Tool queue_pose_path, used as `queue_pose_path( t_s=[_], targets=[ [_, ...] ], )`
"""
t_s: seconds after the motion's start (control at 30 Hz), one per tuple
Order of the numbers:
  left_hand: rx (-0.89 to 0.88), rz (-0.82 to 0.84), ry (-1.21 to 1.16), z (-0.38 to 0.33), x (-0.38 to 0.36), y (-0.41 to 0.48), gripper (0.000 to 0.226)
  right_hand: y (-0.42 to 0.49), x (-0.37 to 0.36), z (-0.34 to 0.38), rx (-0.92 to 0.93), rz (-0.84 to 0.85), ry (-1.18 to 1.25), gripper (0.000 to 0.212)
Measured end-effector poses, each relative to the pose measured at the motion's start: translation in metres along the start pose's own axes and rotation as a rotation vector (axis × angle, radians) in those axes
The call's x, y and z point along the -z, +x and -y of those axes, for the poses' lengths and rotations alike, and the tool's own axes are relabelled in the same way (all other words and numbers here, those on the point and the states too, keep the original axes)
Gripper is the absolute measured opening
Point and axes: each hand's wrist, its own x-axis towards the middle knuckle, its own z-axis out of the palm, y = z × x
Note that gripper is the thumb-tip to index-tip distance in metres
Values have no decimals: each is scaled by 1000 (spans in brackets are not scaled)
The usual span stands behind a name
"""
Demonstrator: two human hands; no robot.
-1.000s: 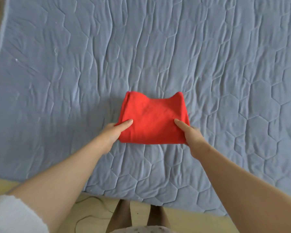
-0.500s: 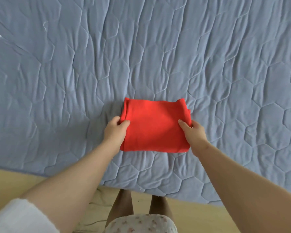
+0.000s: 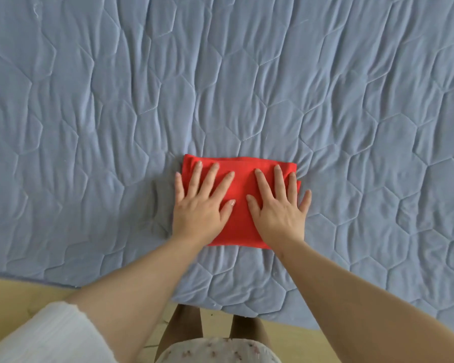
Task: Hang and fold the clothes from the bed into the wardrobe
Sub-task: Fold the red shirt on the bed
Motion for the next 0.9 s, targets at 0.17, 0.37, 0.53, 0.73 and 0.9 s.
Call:
queue_pose_path(
  t_s=[0.17,0.37,0.53,0.73,0.9],
  targets=[
    [3,-1,35,11,-31,5,60,15,-32,-9,3,-22,-54,63],
    [-27,-91,8,17,-49,10,60,23,-50,-12,11,-146,-71,63],
    [-2,-115,-145,16,-40,4,57,18,-43,-12,0,-94,-34,63],
    [264,-79,-456,26,-30,-19,70,-5,-26,-10,-142,-142,140,63],
    [427,275,-889,29,-16,-14,77,-21,-11,-11,-297,-21,510,64]
  ],
)
